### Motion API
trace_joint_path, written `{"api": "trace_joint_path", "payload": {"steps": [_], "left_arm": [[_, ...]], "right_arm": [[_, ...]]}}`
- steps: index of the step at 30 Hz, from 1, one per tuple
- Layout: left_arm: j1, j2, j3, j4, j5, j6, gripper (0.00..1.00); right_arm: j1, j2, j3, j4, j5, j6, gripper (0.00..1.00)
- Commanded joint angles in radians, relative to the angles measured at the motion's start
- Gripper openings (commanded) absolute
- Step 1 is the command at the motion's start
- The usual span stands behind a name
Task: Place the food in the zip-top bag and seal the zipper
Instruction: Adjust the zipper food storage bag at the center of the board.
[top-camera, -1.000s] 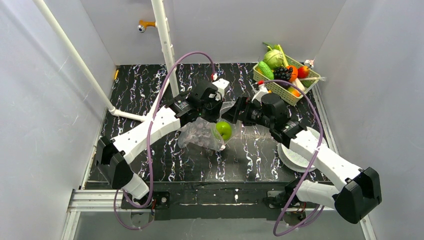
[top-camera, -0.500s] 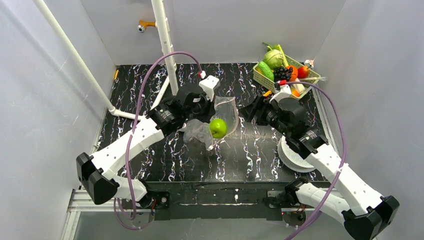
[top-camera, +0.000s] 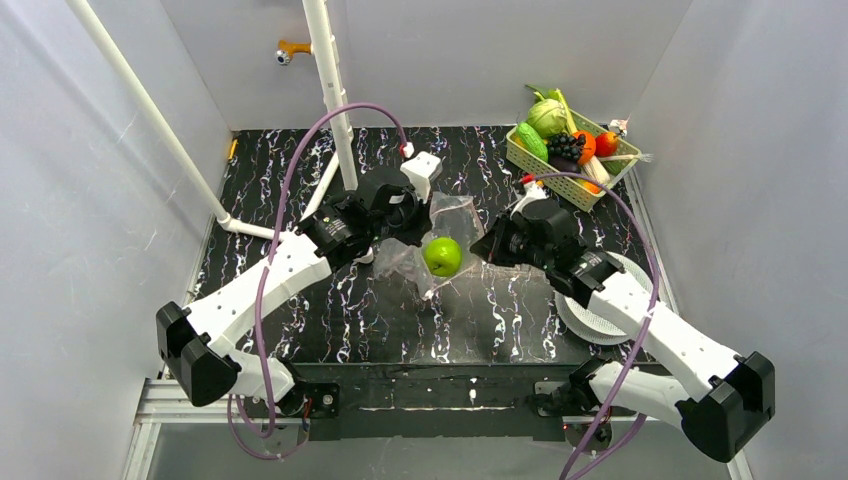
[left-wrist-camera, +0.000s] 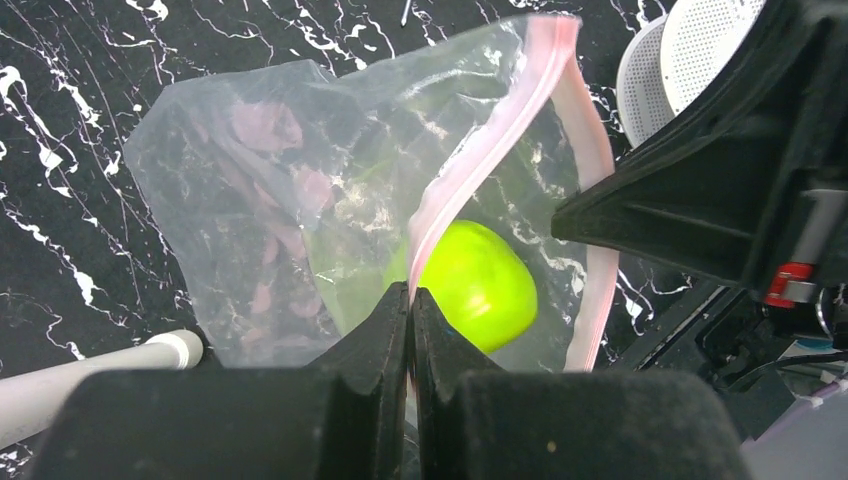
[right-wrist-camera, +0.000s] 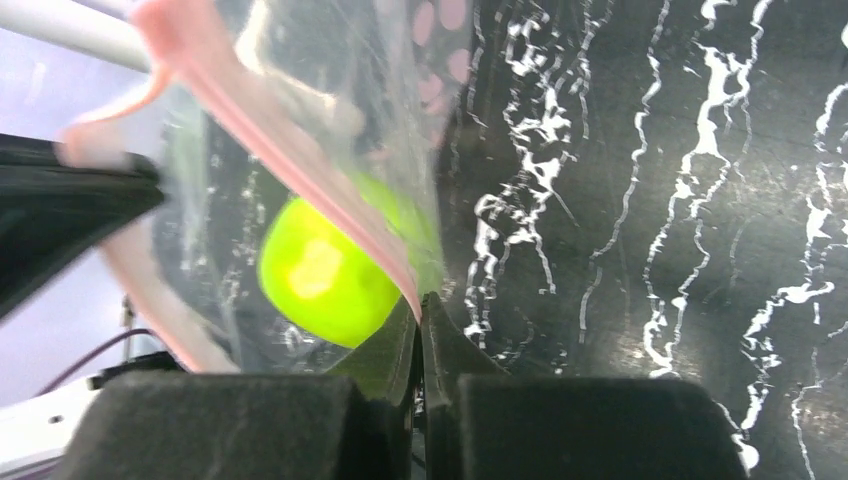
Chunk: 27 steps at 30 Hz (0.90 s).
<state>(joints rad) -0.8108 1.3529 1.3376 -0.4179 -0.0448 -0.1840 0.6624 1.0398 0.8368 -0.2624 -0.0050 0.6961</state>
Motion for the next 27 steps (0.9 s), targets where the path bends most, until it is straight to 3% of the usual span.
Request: {"api": "trace_joint_path", "payload": {"steps": [1,5,10,16,20,24,27], "left_arm": [[0.0,-0.027,0.143,-0.108,-0.001,-0.067,0.0],[-0.001,0.047,0.417,-0.323,0.045,-0.197,0.0],[-0.002,0.019,0.537,-0.409,0.06,-0.312,0.0],[-0.001,-0.013,0.501,-0.442,-0.012,-0.355,0.0],[-0.002,0.039,0.392,-0.46,-0.033,-0.333,0.0],[-0.001,0.085,0.386,-0.447,0.094,-0.353,0.0],[-0.002,0.082,0.403,-0.408,0.074,-0.335,0.0]], "right_arm": [[0.005,-0.001,0.19,-0.088,-0.034,0.034,0.01],[0.001,0.074,0.402,-0.311,-0.058,0.045,0.01],[-0.028,0.132,0.543,-0.427,-0.216,0.033,0.01],[-0.088,0.129,0.494,-0.418,-0.442,-0.002,0.01],[-0.095,0.108,0.482,-0.473,-0.414,-0.058,0.01],[-0.096,0.081,0.436,-0.469,-0.405,-0.075,0.01],[-0.096,0.086,0.412,-0.46,-0.417,-0.082,0.01]]}}
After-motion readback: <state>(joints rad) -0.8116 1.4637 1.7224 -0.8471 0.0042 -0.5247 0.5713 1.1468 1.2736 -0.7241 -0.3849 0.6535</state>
